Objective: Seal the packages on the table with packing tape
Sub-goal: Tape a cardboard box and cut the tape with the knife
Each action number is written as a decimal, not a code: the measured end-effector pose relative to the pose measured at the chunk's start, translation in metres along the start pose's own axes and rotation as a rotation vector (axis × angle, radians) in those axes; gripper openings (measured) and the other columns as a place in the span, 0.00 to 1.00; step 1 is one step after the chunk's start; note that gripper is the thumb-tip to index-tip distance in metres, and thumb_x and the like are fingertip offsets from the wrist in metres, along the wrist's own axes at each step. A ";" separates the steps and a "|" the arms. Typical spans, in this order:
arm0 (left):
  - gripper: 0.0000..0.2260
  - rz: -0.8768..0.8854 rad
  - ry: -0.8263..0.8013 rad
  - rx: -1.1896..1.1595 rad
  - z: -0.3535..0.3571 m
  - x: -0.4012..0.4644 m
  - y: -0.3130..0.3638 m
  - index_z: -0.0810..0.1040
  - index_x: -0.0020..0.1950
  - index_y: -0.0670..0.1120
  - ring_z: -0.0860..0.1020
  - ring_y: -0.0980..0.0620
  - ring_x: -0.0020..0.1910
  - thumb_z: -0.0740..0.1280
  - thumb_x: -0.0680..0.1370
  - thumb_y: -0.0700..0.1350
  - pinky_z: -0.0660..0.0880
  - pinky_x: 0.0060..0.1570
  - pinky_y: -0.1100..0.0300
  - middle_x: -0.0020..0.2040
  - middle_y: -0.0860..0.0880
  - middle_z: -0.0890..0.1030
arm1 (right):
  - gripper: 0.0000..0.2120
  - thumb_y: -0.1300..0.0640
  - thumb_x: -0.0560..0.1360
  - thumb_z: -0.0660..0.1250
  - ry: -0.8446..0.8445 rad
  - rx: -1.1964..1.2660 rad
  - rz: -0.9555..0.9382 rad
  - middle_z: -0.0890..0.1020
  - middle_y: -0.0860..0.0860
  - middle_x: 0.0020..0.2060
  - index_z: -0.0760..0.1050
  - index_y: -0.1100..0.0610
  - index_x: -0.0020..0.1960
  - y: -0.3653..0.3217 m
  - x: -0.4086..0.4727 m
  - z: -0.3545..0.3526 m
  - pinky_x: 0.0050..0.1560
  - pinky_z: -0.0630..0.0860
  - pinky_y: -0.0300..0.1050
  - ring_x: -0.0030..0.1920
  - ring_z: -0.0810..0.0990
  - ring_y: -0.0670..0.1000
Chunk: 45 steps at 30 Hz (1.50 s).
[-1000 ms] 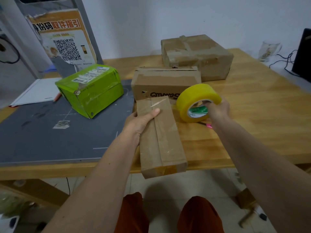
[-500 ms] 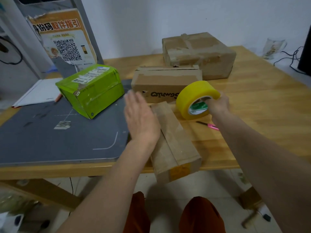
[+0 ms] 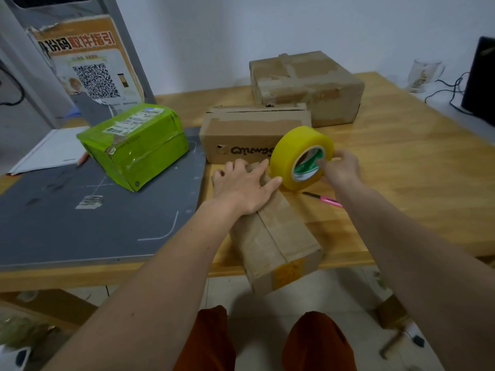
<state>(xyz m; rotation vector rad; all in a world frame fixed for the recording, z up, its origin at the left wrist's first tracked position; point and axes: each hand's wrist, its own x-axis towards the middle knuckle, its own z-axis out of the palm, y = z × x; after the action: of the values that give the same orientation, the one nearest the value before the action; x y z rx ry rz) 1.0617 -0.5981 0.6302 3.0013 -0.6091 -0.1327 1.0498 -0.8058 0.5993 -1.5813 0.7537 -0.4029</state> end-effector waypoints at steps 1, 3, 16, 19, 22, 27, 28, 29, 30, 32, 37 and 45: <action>0.38 -0.052 -0.052 -0.010 -0.004 0.000 0.006 0.49 0.78 0.64 0.56 0.39 0.74 0.48 0.71 0.77 0.52 0.69 0.37 0.76 0.43 0.59 | 0.21 0.60 0.76 0.70 -0.010 -0.010 0.006 0.77 0.54 0.57 0.70 0.56 0.67 0.000 -0.001 0.002 0.61 0.77 0.56 0.60 0.77 0.57; 0.48 -0.186 -0.160 -0.029 -0.014 0.001 0.019 0.47 0.79 0.62 0.51 0.36 0.76 0.56 0.64 0.81 0.47 0.68 0.29 0.77 0.42 0.55 | 0.24 0.60 0.74 0.72 -0.042 -0.026 0.029 0.76 0.53 0.56 0.69 0.56 0.68 0.001 -0.004 0.006 0.61 0.77 0.57 0.60 0.77 0.57; 0.46 -0.382 -0.053 -0.385 -0.014 -0.006 0.010 0.58 0.77 0.58 0.45 0.39 0.77 0.71 0.63 0.69 0.56 0.67 0.32 0.79 0.49 0.45 | 0.09 0.57 0.80 0.63 -0.071 0.125 -0.022 0.75 0.51 0.55 0.68 0.47 0.58 -0.011 -0.029 0.018 0.30 0.79 0.47 0.55 0.76 0.60; 0.48 -0.367 -0.128 -0.289 -0.011 -0.004 0.010 0.57 0.77 0.58 0.45 0.37 0.76 0.70 0.62 0.72 0.58 0.69 0.33 0.78 0.47 0.47 | 0.13 0.58 0.80 0.62 -0.073 0.134 -0.008 0.74 0.51 0.58 0.67 0.48 0.63 -0.003 -0.038 0.018 0.37 0.81 0.52 0.58 0.76 0.58; 0.46 -0.381 -0.083 -0.360 -0.012 -0.004 0.007 0.61 0.74 0.58 0.49 0.38 0.75 0.70 0.59 0.72 0.61 0.66 0.37 0.76 0.46 0.52 | 0.15 0.58 0.80 0.62 -0.029 0.183 0.044 0.73 0.52 0.62 0.66 0.48 0.65 0.001 -0.044 0.014 0.40 0.81 0.54 0.60 0.76 0.59; 0.40 -0.363 0.052 -0.654 -0.011 -0.017 -0.015 0.69 0.65 0.60 0.51 0.42 0.75 0.68 0.54 0.67 0.62 0.65 0.43 0.77 0.52 0.51 | 0.17 0.60 0.78 0.65 -0.047 0.342 0.154 0.72 0.54 0.61 0.65 0.50 0.63 0.000 -0.052 0.015 0.36 0.80 0.49 0.56 0.78 0.62; 0.36 -0.361 0.084 -0.751 -0.011 -0.019 -0.022 0.70 0.63 0.61 0.51 0.42 0.75 0.69 0.56 0.66 0.62 0.65 0.45 0.77 0.53 0.51 | 0.19 0.60 0.77 0.66 -0.064 0.380 0.183 0.73 0.55 0.60 0.66 0.52 0.66 0.000 -0.056 0.019 0.35 0.80 0.48 0.54 0.79 0.61; 0.31 -0.357 0.115 -0.852 -0.011 -0.022 -0.028 0.71 0.60 0.62 0.51 0.43 0.75 0.71 0.58 0.63 0.61 0.64 0.47 0.77 0.53 0.51 | 0.21 0.61 0.77 0.67 -0.080 0.421 0.208 0.73 0.55 0.60 0.66 0.54 0.68 0.000 -0.061 0.025 0.33 0.80 0.46 0.54 0.79 0.60; 0.27 -0.345 0.143 -0.942 -0.011 -0.025 -0.034 0.71 0.58 0.64 0.51 0.43 0.75 0.73 0.61 0.61 0.61 0.63 0.48 0.77 0.54 0.51 | 0.22 0.61 0.76 0.68 -0.092 0.468 0.229 0.74 0.55 0.59 0.67 0.55 0.68 -0.001 -0.066 0.031 0.33 0.79 0.45 0.55 0.78 0.60; 0.25 -0.312 0.182 -1.072 -0.010 -0.032 -0.041 0.71 0.56 0.67 0.54 0.44 0.75 0.74 0.61 0.58 0.60 0.64 0.51 0.77 0.54 0.53 | 0.22 0.61 0.75 0.69 -0.128 0.573 0.284 0.77 0.55 0.59 0.69 0.57 0.68 -0.004 -0.076 0.043 0.35 0.77 0.44 0.56 0.78 0.57; 0.37 -0.291 0.211 -1.401 -0.006 -0.038 -0.035 0.72 0.67 0.63 0.68 0.46 0.70 0.73 0.57 0.58 0.70 0.66 0.43 0.74 0.50 0.64 | 0.12 0.57 0.74 0.72 -0.362 0.713 0.395 0.85 0.57 0.42 0.78 0.58 0.57 -0.030 -0.095 0.062 0.34 0.80 0.45 0.38 0.84 0.54; 0.36 -0.238 -0.008 -1.347 -0.026 -0.035 -0.035 0.66 0.74 0.47 0.75 0.49 0.63 0.76 0.69 0.47 0.75 0.57 0.52 0.69 0.48 0.75 | 0.09 0.60 0.72 0.73 -0.116 0.457 0.047 0.81 0.47 0.43 0.75 0.49 0.46 -0.057 -0.090 0.064 0.57 0.78 0.52 0.51 0.80 0.52</action>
<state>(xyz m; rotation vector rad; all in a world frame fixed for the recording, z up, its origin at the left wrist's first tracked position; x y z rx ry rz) 1.0453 -0.5510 0.6549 1.7303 -0.0444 -0.3773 1.0395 -0.6971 0.6590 -1.1452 0.5601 -0.4119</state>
